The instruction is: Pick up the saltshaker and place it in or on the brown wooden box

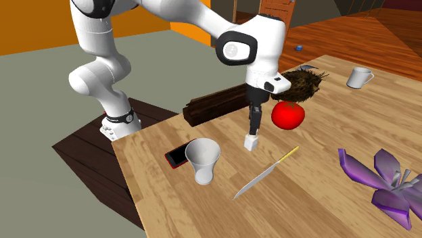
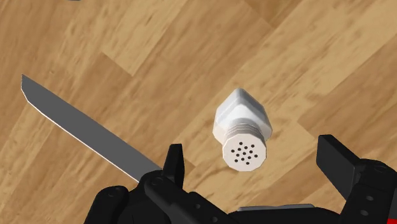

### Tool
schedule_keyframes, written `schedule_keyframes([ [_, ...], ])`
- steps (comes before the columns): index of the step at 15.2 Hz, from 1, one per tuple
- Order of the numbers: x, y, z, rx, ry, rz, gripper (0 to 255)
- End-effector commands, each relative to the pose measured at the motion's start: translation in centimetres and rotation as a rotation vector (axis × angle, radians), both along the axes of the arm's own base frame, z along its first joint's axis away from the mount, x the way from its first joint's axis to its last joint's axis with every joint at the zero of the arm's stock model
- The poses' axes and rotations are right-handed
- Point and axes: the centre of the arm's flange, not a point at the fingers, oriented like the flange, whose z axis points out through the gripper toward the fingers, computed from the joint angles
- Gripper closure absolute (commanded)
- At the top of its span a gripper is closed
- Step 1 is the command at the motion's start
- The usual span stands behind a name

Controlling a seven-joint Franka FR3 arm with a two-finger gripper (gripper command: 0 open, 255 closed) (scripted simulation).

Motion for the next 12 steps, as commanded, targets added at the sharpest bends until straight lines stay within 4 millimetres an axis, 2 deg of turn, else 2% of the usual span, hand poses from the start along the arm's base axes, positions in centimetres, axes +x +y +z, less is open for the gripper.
schedule_keyframes([
  [1, 0.1, -0.1, -1.1, 0.0, 0.0, 0.0, 0],
  [3, 0.1, -0.3, -2.5, 0.0, 0.0, 0.0, 0],
  [11, 0.1, -0.3, -2.5, 0.0, 0.0, 0.0, 0],
  [12, 0.1, -0.3, -2.5, 0.0, 0.0, 0.0, 255],
])
